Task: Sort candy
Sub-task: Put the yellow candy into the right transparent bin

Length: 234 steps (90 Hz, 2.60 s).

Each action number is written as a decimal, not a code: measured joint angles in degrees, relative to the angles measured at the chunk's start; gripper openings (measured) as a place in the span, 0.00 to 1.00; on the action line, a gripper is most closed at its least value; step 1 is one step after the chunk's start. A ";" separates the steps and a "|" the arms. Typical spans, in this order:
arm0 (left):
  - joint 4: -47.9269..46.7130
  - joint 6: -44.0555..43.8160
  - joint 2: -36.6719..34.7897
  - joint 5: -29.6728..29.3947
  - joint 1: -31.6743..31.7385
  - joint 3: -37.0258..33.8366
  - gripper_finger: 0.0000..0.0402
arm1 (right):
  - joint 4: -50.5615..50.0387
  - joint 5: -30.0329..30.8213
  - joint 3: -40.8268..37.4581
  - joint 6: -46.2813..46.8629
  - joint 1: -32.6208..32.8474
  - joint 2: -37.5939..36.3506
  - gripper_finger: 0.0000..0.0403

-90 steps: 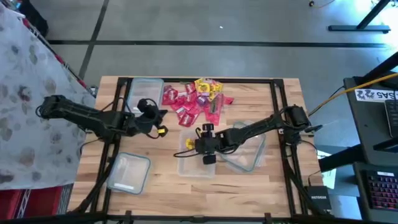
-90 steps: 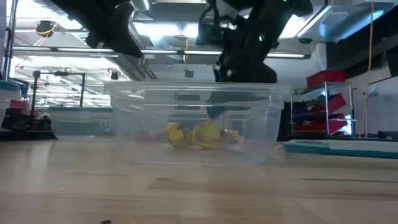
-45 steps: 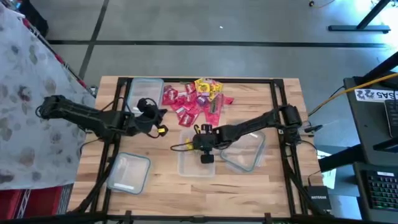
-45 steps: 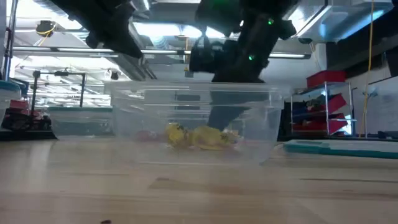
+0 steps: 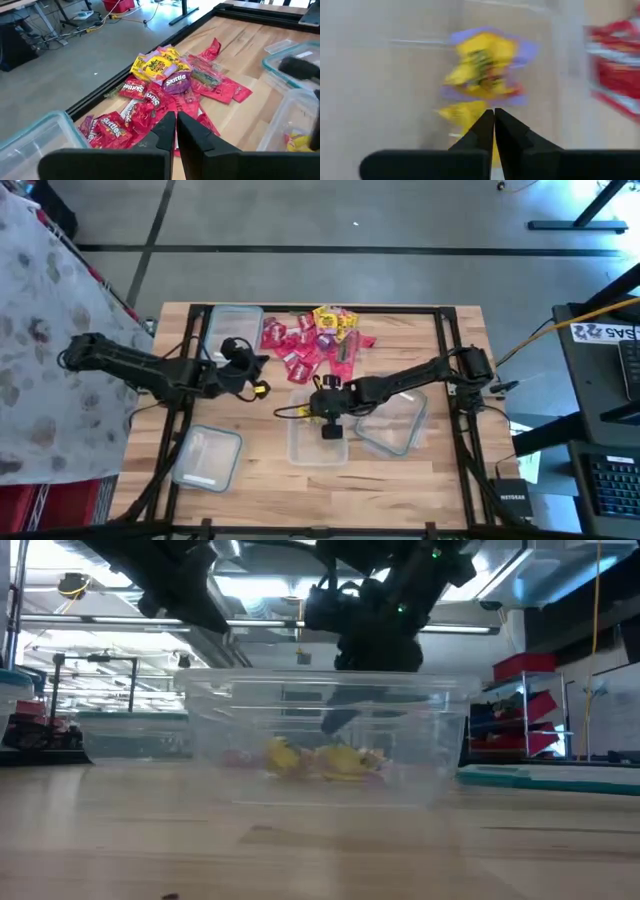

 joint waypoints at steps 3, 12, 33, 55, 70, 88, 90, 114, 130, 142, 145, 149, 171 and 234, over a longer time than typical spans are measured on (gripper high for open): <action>0.02 0.00 0.00 0.01 0.00 0.00 0.00 | 0.24 -1.15 0.00 0.32 0.00 0.53 0.00; 0.02 0.09 0.01 0.02 0.00 0.00 0.00 | 0.43 -2.39 -0.36 1.02 0.07 2.29 0.00; 0.02 -0.36 0.00 0.02 0.00 0.00 0.00 | 0.06 -1.45 -0.74 0.42 0.00 3.33 0.00; 0.02 -0.85 0.02 0.04 -0.09 0.00 0.00 | 5.41 1.26 -0.26 -1.68 -0.12 -1.17 0.00; 0.09 -0.85 0.00 0.02 -0.04 0.00 0.00 | 18.62 -4.49 -0.15 -3.20 -1.54 0.74 0.00; 0.21 -0.96 0.00 0.04 -0.04 0.00 0.00 | 18.85 -4.99 -0.28 -1.92 -3.13 5.22 0.00; 0.22 -1.06 0.00 0.04 -0.04 0.00 0.00 | 18.53 -5.01 -0.28 -1.80 -3.39 5.73 0.00; 0.06 -1.15 0.02 0.02 -0.05 0.00 0.00 | 18.25 -4.88 -0.32 -3.32 -3.80 7.33 0.00; 0.00 -1.25 0.02 0.02 -0.04 0.00 0.00 | 16.33 -4.55 -0.27 -6.12 -3.78 2.10 0.00; -0.07 -1.04 0.02 0.02 -0.04 0.00 0.00 | 6.44 -1.51 -0.28 -10.26 -3.87 -3.09 0.00; 0.02 -0.98 0.02 0.02 -0.04 0.00 0.00 | 4.29 1.10 -0.28 -10.95 -3.88 -4.46 0.00; -0.05 -0.95 0.01 0.02 -0.04 0.00 0.00 | 1.24 5.36 -0.28 -11.65 -4.08 -6.16 0.00; -0.11 1.49 0.02 0.05 0.35 -0.02 0.00 | -5.75 15.78 -0.29 -11.84 -11.81 -9.58 0.00; -3.04 4.76 0.09 10.34 9.14 -0.04 0.00 | 3.45 -0.58 -0.87 -25.50 -37.28 -0.31 0.55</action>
